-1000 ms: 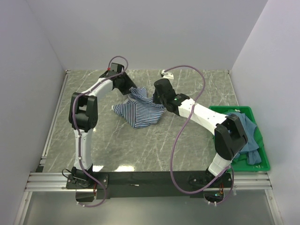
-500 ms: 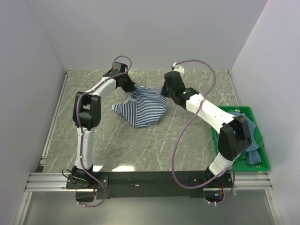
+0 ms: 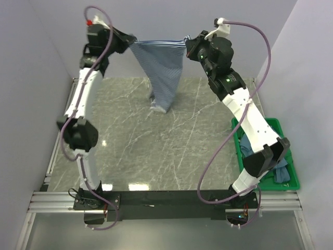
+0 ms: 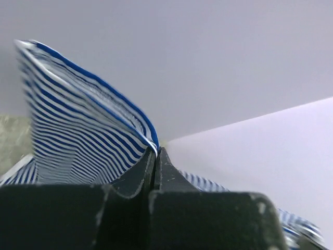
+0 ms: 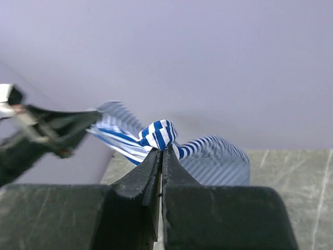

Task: Fold and stack the tank tops
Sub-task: Flatten the tank top out

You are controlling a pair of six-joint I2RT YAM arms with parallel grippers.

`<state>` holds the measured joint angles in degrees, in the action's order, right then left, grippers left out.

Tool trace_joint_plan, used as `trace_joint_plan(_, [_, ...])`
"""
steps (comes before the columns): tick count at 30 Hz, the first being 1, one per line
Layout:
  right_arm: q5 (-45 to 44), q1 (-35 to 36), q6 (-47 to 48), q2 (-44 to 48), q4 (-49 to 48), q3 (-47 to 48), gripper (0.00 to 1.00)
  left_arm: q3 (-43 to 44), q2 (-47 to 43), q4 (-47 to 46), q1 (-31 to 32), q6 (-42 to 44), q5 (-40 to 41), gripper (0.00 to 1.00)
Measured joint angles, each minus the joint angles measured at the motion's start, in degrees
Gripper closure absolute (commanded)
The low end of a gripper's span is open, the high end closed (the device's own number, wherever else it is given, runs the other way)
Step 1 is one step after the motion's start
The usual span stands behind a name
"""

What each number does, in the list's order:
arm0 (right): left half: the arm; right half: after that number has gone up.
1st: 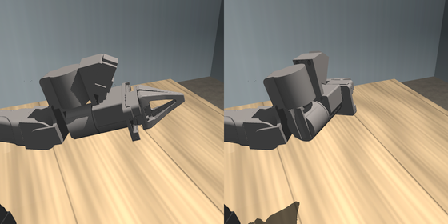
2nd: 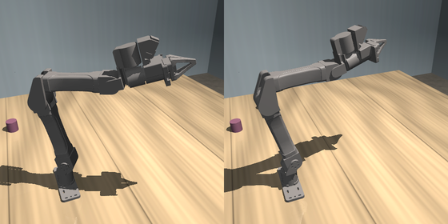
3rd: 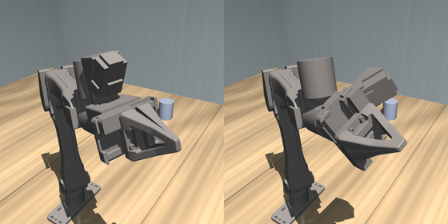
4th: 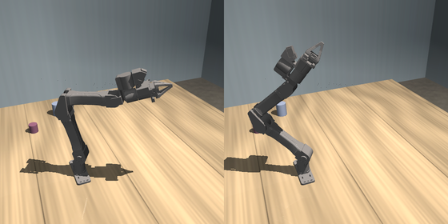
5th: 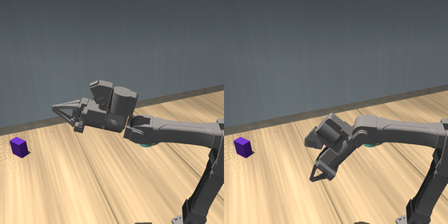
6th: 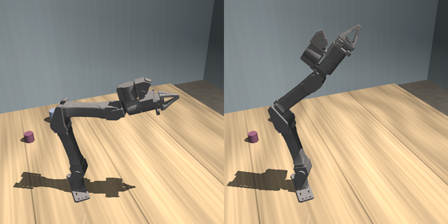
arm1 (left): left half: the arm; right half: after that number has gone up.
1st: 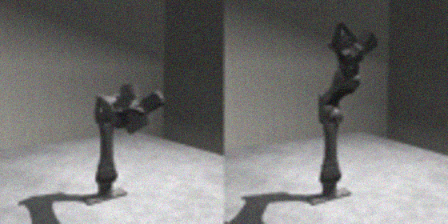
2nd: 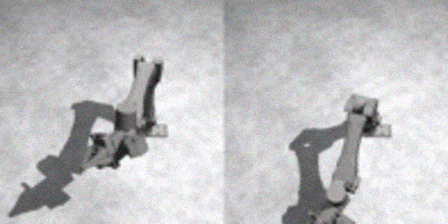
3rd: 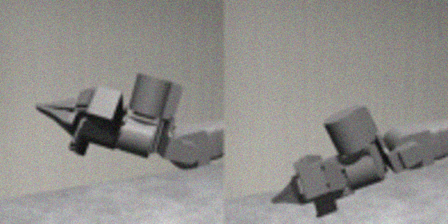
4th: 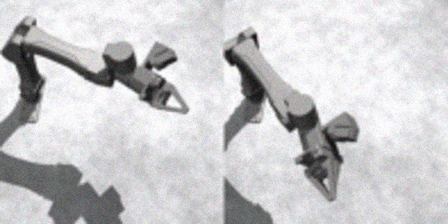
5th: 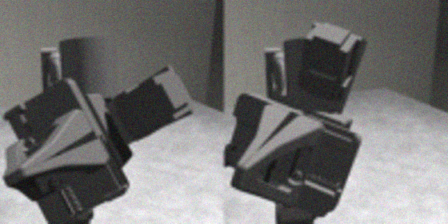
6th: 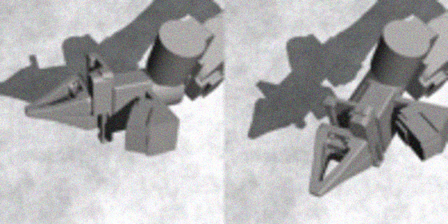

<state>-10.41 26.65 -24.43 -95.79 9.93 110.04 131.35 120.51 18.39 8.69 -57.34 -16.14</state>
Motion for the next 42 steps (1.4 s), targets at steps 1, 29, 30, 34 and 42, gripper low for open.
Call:
trace_joint_plan(1, [0.20,0.09,0.11,0.76,-0.42,-0.17,1.00,-1.09,-2.89,-1.27,-0.72,-0.24,-0.09,1.00])
trace_joint_plan(29, [-11.54,10.29,-21.62,48.09,4.68,-76.98,0.33,-99.89,-69.53,2.62,0.63,-3.17,15.15,0.52])
trace_joint_plan(30, [-12.28,10.27,-21.09,46.29,4.72,-76.06,0.33,-98.88,-66.75,2.84,0.63,-2.84,15.89,0.52])
trace_joint_plan(34, [-13.11,9.42,-18.75,37.03,4.26,-72.74,0.34,-90.58,-52.22,3.54,0.66,1.40,17.14,0.56])
trace_joint_plan(42, [-10.71,2.89,-14.97,31.98,2.58,-70.60,0.35,-70.73,-30.56,7.72,1.99,13.57,19.67,0.60])
